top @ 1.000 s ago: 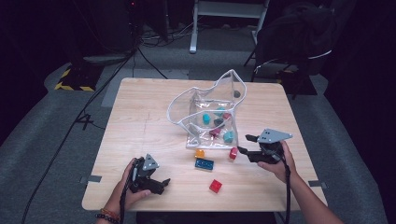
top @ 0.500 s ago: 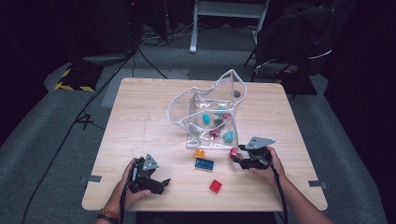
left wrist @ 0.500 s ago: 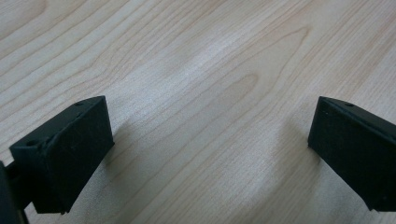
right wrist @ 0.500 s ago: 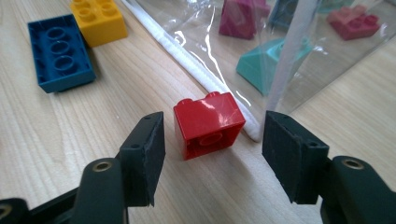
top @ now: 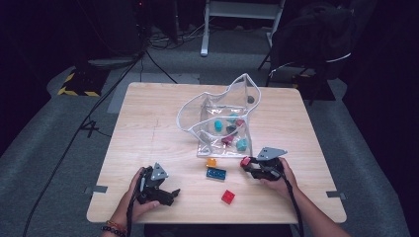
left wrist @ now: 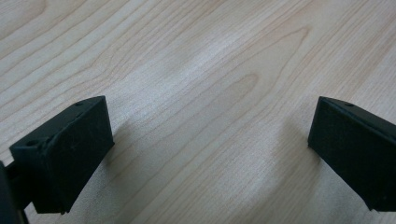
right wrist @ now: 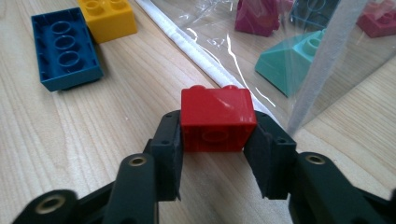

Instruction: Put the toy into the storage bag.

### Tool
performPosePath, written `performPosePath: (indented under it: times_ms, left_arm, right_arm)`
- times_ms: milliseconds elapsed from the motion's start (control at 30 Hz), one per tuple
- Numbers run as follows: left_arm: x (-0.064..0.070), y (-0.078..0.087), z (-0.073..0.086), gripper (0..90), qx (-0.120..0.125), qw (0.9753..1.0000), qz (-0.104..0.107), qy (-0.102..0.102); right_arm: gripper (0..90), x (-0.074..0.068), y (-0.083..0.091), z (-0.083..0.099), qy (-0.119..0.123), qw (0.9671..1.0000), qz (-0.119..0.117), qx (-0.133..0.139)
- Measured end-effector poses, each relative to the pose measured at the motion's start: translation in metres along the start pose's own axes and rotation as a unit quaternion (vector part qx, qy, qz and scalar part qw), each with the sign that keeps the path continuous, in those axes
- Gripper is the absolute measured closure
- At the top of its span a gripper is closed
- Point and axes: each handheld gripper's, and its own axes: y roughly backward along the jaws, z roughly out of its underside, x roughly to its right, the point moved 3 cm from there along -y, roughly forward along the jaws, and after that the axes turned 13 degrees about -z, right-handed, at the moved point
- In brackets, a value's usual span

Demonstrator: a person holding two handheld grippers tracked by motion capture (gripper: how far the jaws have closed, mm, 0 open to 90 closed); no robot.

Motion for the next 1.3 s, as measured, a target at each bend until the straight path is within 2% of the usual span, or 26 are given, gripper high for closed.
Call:
performPosePath:
  times_ms: [233,400,533,867,1100,1300]
  left_arm:
    - [0.000,0.000,0.000,0.2,0.000,1.0000,0.000,0.000]
    - [0.000,0.000,0.000,0.2,0.000,1.0000,0.000,0.000]
    - [0.000,0.000,0.000,0.2,0.000,1.0000,0.000,0.000]
    - [0.000,0.000,0.000,0.2,0.000,1.0000,0.000,0.000]
    - [0.000,0.000,0.000,0.2,0.000,1.0000,0.000,0.000]
    - [0.000,0.000,0.000,0.2,0.000,1.0000,0.000,0.000]
  right_arm:
    - [58.9,-0.004,0.012,-0.001,0.007,0.9999,-0.004,0.008]
    - [59.0,-0.008,0.029,-0.007,0.017,0.9996,0.003,0.024]
    - [59.0,-0.008,0.043,-0.013,0.019,0.9992,-0.002,0.036]
    - [59.0,-0.005,0.092,-0.042,0.018,0.9958,0.008,0.089]
    - [59.1,0.000,0.114,-0.067,0.027,0.9925,0.027,0.116]
    - [59.1,0.000,0.126,-0.089,0.041,0.9906,0.040,0.124]
